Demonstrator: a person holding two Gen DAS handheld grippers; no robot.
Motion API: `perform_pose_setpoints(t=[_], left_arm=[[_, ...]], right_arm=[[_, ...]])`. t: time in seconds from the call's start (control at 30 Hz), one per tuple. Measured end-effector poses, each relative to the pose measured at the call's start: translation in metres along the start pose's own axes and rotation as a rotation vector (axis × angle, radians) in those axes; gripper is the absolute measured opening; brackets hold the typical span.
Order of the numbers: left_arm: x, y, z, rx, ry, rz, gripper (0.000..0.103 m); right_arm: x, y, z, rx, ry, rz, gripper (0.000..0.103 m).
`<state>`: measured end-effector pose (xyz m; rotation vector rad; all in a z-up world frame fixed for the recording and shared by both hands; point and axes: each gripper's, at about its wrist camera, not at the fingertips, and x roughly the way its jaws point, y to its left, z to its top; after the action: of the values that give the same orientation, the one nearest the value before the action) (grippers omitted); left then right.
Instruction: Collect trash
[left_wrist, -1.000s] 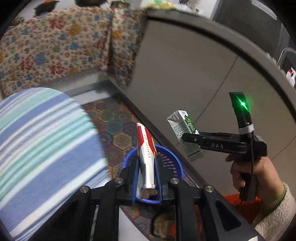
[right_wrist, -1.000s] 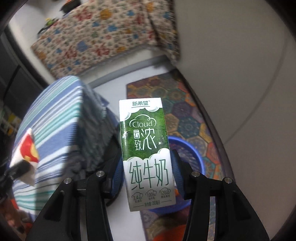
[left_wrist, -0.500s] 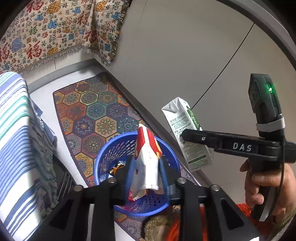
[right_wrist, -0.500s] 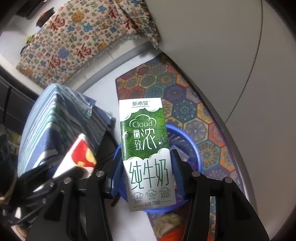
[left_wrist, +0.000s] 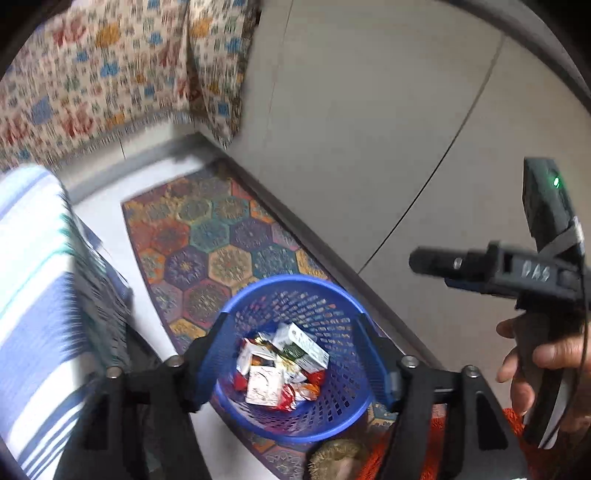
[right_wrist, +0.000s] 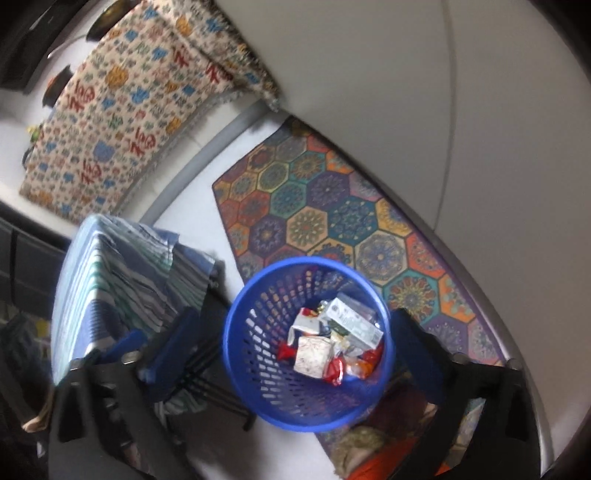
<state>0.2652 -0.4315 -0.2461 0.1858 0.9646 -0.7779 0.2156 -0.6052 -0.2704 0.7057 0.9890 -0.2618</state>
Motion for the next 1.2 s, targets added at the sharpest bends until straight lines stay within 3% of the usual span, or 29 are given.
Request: perform_pose_setpoints(t=[0.13,0.2,0.37,0.47,0.6,0.8,0.97,1.2], left_arm=[[-0.057,-0.014,-0.006,0.043,-0.068,0.0,0.093],[-0.08,-0.021,-0.012,0.059,-0.058,-0.002,0.103],[-0.133,-0.041,-0.042,0.098,-0.11,0.084,0.103],[-0.149,-0.055,-0.058,0.118,-0.098,0.147,0.103],[-0.159,-0.059,-0.072,0.051,-0.053,0.206,0.103],[-0.172,-0.058,-0.075,0.011,-0.044,0.189,0.103],[-0.185,-0.059,-0.075,0.029,-0.057,0.233,0.103],[-0.189,-0.056,-0.076,0.015,-0.055,0.222,0.103]], right_arm=[[-0.038,0.015,-0.031,-0.078,-0.026,-0.084,0.103],[-0.069,0.028,-0.051,-0.137,-0.098,-0.126,0.103],[-0.131,0.044,-0.109,-0.203,-0.17,-0.178,0.103],[-0.15,0.045,-0.136,-0.199,-0.14,-0.172,0.103],[-0.167,0.04,-0.159,-0.179,-0.129,-0.117,0.103],[-0.184,0.054,-0.17,-0.225,-0.175,-0.208,0.103],[-0.187,0.064,-0.174,-0.244,-0.18,-0.224,0.103],[-0.182,0.073,-0.18,-0.265,-0.157,-0.216,0.103]])
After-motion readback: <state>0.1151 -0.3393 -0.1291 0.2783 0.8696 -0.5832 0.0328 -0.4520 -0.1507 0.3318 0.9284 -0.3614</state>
